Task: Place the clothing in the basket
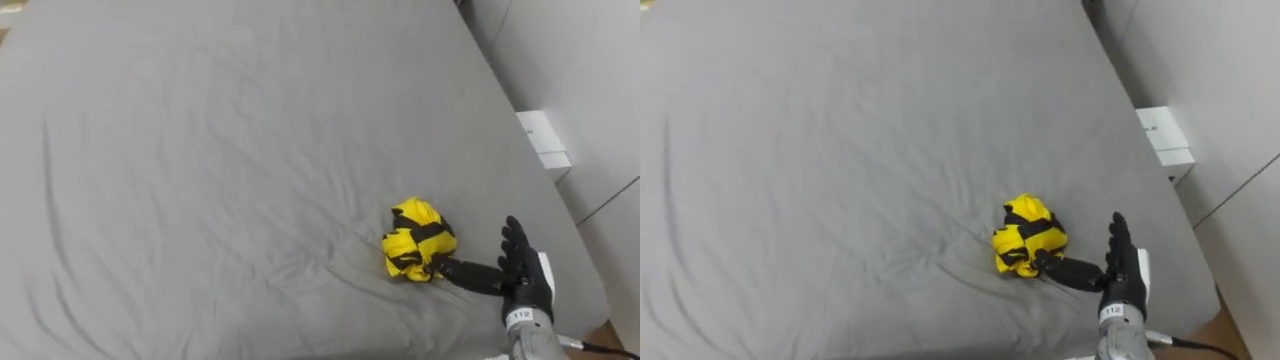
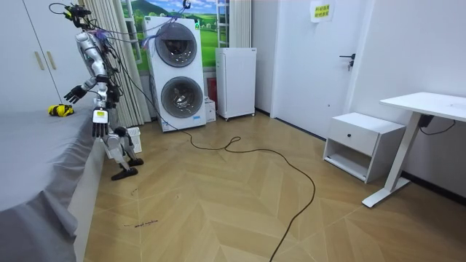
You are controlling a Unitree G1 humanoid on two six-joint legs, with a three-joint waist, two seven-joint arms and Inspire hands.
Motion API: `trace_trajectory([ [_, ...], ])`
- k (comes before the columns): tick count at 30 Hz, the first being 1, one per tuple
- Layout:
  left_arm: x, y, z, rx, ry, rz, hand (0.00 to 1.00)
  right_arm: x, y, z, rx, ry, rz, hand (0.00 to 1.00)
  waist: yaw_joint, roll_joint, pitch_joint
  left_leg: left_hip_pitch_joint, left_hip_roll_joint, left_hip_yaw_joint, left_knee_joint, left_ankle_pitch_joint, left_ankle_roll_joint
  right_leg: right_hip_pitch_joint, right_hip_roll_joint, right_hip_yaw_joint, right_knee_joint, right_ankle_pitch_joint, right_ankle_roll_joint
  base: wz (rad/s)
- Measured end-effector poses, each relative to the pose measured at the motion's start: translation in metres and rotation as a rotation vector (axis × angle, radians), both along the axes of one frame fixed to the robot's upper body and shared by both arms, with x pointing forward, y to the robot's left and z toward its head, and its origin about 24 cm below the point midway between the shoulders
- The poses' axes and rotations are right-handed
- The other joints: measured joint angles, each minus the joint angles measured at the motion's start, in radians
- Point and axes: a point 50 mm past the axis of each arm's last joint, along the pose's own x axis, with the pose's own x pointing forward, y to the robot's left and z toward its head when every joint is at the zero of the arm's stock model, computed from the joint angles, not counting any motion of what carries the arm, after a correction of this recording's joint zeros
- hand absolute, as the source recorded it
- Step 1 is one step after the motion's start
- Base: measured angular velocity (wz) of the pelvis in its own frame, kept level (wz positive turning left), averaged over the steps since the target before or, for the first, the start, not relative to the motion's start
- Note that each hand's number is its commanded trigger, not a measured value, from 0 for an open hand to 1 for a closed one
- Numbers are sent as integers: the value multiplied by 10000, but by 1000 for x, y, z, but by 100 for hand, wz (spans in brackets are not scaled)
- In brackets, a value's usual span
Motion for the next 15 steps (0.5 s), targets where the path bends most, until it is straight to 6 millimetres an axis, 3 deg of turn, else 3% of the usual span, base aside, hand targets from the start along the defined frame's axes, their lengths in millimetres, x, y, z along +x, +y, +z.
trace_trajectory([
  [6, 6, -1, -1, -165, 164, -25, 0, 17, -1, 9, -297, -341, -179, 0, 46, 6, 23, -267, -17, -17, -166, 6, 4, -135, -8, -350, -144, -5, 3, 17],
  [11, 9, 3, -1, -44, 375, -306, 0, 42, -1, 21, -434, -737, -21, 0, 88, 39, 53, -721, -58, -334, -57, 10, 13, -427, -23, -673, -134, -8, 8, 20],
  [15, 18, 0, -1, -311, 322, -671, 0, 51, -4, 12, -654, 150, 34, 0, 446, 69, 70, -936, -82, -507, -55, 61, 66, -561, -82, -906, -151, -23, 33, 18],
])
